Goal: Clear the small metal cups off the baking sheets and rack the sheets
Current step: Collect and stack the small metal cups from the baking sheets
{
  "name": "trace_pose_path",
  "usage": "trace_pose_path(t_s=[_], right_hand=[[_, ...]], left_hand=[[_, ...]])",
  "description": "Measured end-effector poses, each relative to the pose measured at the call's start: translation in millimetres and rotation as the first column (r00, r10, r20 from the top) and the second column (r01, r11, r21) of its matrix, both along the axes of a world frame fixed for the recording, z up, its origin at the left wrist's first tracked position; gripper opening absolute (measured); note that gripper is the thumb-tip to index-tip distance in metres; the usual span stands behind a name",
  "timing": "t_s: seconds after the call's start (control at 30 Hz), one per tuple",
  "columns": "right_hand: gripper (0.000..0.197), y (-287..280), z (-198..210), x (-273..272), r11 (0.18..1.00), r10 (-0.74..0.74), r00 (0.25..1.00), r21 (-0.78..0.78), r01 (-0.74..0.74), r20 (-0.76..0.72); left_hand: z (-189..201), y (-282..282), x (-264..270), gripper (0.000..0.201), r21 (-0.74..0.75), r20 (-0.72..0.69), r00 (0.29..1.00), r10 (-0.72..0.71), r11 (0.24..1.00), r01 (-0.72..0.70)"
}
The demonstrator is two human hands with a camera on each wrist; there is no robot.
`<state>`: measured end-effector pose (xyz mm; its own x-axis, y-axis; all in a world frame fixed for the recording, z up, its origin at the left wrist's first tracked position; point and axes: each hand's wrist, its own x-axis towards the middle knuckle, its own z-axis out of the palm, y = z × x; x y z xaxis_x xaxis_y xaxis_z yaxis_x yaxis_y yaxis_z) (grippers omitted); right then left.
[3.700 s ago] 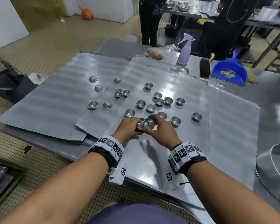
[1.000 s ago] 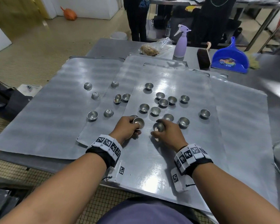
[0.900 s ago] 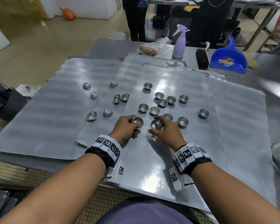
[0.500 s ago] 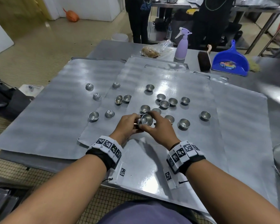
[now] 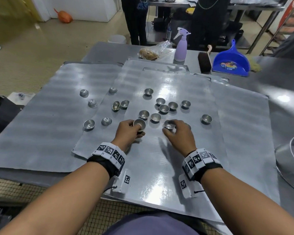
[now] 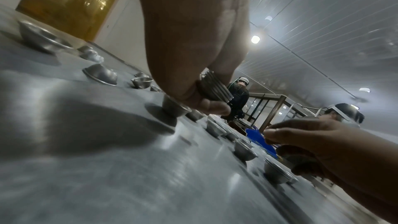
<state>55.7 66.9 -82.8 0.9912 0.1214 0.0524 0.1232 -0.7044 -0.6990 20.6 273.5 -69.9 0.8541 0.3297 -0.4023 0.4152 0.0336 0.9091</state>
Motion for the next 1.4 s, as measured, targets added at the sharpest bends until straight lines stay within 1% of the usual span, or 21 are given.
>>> trace_pose_path(t_s=[0.07,0.17,0.3,0.43,0.5,0.6,0.63,0.73,0.77,0.83,0.93,1.07,1.17,1.27,1.4], right_hand=[[0.034,-19,-3,8,0.995,-0.074,0.997,-0.073,0.073,-0.006],[0.034,-44,-11,18,0.98,-0.158,0.986,-0.132,0.151,-0.048],[0.042,-62,-23,27,0.974,-0.15,0.982,-0.187,0.127,-0.112],[0.042,-65,-28,28,0.982,-0.135,0.985,-0.147,0.119,-0.108],[0.052,-65,-29,29,0.986,-0.138,0.982,-0.108,0.124,-0.132],[0.072,-66,-28,31,0.989,-0.122,0.978,-0.098,0.107,-0.172],[0.072,-67,-27,32,0.989,-0.118,0.977,-0.105,0.101,-0.176],[0.055,-67,-24,33,0.988,-0.108,0.98,-0.126,0.088,-0.167],[0.054,-67,-23,33,0.988,-0.11,0.979,-0.124,0.089,-0.17],[0.058,-67,-22,33,0.989,-0.117,0.976,-0.115,0.097,-0.185],[0.061,-66,-21,31,0.988,-0.131,0.974,-0.104,0.113,-0.185],[0.055,-67,-18,28,0.988,-0.131,0.984,-0.1,0.119,-0.123],[0.051,-66,-13,25,0.992,-0.117,0.99,-0.05,0.113,-0.081],[0.05,-60,-4,21,0.997,-0.081,0.995,-0.01,0.08,-0.064],[0.055,-48,2,14,1.0,-0.003,0.999,-0.021,0.002,-0.045]], left_hand=[[3,-8,4,0.013,-0.033,-0.004,1.0,-0.023,0.999,0.023],[6,-22,8,0.012,-0.07,-0.01,0.998,-0.058,0.996,0.057],[6,-38,13,0.013,-0.079,-0.038,0.994,-0.107,0.991,0.104],[4,-47,17,0.015,-0.101,-0.063,0.987,-0.149,0.985,0.142],[3,-50,19,0.01,-0.098,-0.057,0.985,-0.163,0.983,0.156],[1,-53,22,0.008,-0.092,-0.048,0.983,-0.178,0.981,0.173],[1,-55,23,0.008,-0.09,-0.046,0.982,-0.182,0.98,0.177],[1,-59,25,0.007,-0.087,-0.037,0.981,-0.19,0.979,0.187],[1,-60,25,0.008,-0.087,-0.036,0.98,-0.193,0.978,0.19],[-1,-62,26,0.011,-0.083,-0.037,0.98,-0.196,0.978,0.192],[-3,-63,27,0.009,-0.069,-0.029,0.981,-0.19,0.98,0.188],[-5,-63,27,0.014,-0.048,-0.038,0.979,-0.202,0.979,0.2],[-6,-61,27,0.016,-0.033,-0.043,0.978,-0.204,0.979,0.203],[-8,-58,26,0.015,-0.028,-0.04,0.979,-0.201,0.979,0.2],[-10,-55,25,0.012,-0.013,-0.023,0.988,-0.153,0.988,0.153]])
